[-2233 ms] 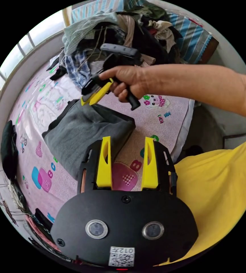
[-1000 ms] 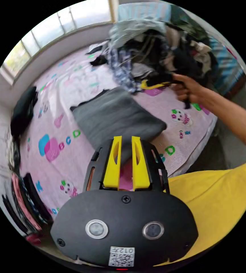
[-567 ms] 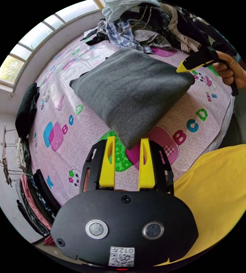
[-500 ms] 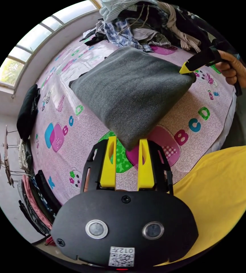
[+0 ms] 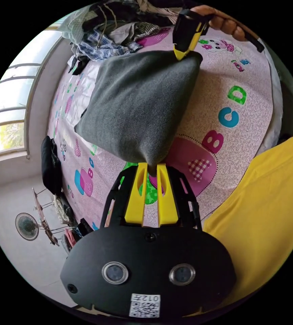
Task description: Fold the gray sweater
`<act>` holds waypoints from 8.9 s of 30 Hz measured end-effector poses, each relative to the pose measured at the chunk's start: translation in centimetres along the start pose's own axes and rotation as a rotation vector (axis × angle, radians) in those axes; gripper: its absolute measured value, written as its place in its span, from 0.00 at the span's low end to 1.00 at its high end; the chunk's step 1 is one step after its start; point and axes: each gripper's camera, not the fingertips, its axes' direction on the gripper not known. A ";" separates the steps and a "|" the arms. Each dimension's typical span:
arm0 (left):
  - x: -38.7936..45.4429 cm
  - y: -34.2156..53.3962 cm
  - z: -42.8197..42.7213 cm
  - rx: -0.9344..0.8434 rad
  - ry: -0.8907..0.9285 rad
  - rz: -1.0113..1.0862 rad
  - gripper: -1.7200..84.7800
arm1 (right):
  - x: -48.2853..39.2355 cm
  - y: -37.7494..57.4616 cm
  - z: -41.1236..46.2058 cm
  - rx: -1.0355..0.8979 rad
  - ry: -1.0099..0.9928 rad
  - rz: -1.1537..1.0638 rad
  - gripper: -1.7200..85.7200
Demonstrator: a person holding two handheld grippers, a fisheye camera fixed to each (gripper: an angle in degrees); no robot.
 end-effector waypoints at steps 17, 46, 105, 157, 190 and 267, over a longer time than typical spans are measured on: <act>-3.0 3.7 3.8 0.038 -0.066 0.000 0.05 | -18.9 -7.0 10.9 -0.008 0.299 -0.541 0.02; -44.5 5.3 26.5 0.105 0.804 -0.432 0.02 | -6.7 -8.3 15.6 -0.221 -0.353 -0.259 0.02; -52.6 12.2 44.6 0.214 0.969 -0.785 0.03 | 13.3 -24.0 3.1 0.205 -0.464 0.259 0.02; -26.2 20.3 34.8 0.118 1.083 -0.555 0.03 | 10.8 -1.9 -1.3 0.079 -0.327 0.075 0.02; -46.3 15.1 43.3 0.310 1.036 -0.917 0.03 | 3.3 -21.1 0.8 0.068 -0.156 -0.023 0.02; -50.5 18.4 41.9 0.132 1.403 -0.783 0.13 | 5.0 -15.7 4.2 -0.029 -0.354 -0.142 0.11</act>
